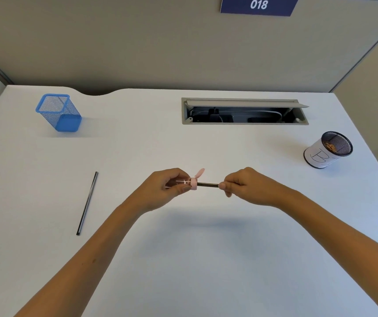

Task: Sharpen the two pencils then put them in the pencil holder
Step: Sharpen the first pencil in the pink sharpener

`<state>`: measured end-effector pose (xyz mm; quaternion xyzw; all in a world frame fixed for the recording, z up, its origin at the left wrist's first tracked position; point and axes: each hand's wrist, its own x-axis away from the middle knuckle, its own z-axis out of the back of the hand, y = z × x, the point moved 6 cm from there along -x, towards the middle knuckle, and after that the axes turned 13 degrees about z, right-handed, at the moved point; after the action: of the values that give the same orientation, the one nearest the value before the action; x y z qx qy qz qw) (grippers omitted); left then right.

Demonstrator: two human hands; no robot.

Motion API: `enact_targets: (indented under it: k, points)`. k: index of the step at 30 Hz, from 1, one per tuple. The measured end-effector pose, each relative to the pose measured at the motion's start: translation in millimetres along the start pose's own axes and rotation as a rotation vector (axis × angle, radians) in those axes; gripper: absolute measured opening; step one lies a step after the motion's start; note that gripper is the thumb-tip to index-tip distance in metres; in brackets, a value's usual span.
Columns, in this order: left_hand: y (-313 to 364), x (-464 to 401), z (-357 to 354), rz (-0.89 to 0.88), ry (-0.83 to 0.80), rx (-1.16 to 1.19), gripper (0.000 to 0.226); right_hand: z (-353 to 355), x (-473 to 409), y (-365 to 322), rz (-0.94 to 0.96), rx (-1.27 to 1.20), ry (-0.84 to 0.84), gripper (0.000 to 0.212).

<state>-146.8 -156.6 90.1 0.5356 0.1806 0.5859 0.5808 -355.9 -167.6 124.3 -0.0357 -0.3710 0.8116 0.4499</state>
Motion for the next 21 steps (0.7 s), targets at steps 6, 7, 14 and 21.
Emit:
enact_targets:
  k: [6, 7, 14, 21]
  points:
    - [0.2, -2.3, 5.3, 0.126, -0.153, 0.077, 0.022, 7.0, 3.6, -16.7, 0.402, 0.641, 0.191, 0.021]
    - [2.0, -2.0, 4.0, 0.132, -0.182, 0.108, 0.029, 9.4, 6.3, -19.4, 0.471, 0.773, 0.252, 0.019]
    - [8.3, -0.5, -2.7, 0.141, -0.215, 0.263, 0.039, 12.5, 13.0, -31.0, 0.559, 0.901, 0.471, 0.033]
    - [3.8, 1.2, -1.9, 0.034, -0.01, 0.058, 0.01, 6.2, -3.5, -5.1, 0.014, 0.012, -0.054, 0.038]
